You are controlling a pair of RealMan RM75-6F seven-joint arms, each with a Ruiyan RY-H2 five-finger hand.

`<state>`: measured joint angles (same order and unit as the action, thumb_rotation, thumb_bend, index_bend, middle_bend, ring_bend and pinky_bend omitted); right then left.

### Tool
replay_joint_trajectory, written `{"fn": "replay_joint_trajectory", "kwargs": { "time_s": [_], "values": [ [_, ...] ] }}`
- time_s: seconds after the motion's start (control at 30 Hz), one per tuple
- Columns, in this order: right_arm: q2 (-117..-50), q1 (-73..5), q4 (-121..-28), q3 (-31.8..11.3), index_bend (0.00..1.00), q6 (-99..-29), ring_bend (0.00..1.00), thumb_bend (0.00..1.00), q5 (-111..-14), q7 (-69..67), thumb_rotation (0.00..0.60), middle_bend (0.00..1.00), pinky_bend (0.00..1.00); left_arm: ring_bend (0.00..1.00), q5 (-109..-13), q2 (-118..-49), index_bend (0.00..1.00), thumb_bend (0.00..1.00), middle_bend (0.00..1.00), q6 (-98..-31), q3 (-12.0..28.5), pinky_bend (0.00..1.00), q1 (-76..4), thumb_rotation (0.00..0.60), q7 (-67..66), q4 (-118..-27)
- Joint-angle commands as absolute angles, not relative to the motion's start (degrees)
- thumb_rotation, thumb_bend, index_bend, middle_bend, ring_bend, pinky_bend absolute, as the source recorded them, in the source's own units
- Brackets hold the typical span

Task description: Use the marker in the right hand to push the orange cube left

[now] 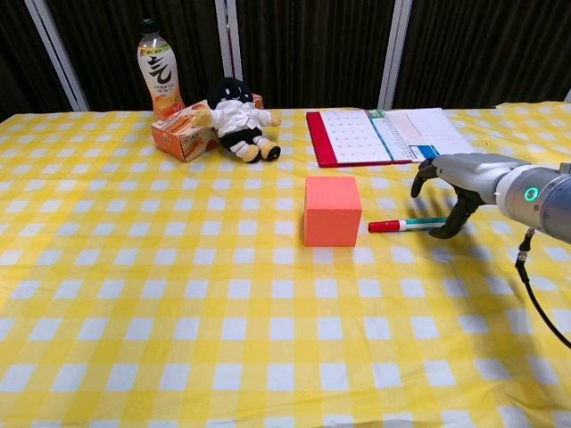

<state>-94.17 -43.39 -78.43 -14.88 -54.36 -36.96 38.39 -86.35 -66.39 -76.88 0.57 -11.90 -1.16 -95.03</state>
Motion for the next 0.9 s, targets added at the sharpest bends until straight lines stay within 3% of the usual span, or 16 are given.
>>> {"fn": "replay_joint_trajectory", "kwargs": {
  "time_s": [0.03, 0.57, 0.9],
  "values": [
    [-94.5, -43.7, -77.7, -14.4, 0.31, -54.2, 0.0, 0.35, -36.6, 38.4, 0.6, 0.06, 0.0, 0.0, -86.4, -66.5, 0.0, 0.0, 0.0, -76.9, 0.6, 0.0, -11.9, 0.6, -1.1, -94.9],
    [-96.5, -43.6, -75.2, -12.4, 0.55, -54.6, 0.0, 0.51, -38.4, 35.3, 0.6, 0.17, 0.0, 0.0, -86.4, -66.3, 0.0, 0.0, 0.0, -77.0, 0.6, 0.0, -12.0, 0.6, -0.8, -95.1],
    [-94.3, -43.6, -78.9, -13.3, 0.57, -57.1, 0.0, 0.56, -40.5, 34.5, 0.6, 0.19, 0.0, 0.0, -86.5, -66.3, 0.0, 0.0, 0.0, -77.1, 0.6, 0.0, -12.0, 0.6, -0.4, -95.0]
  ]
}}
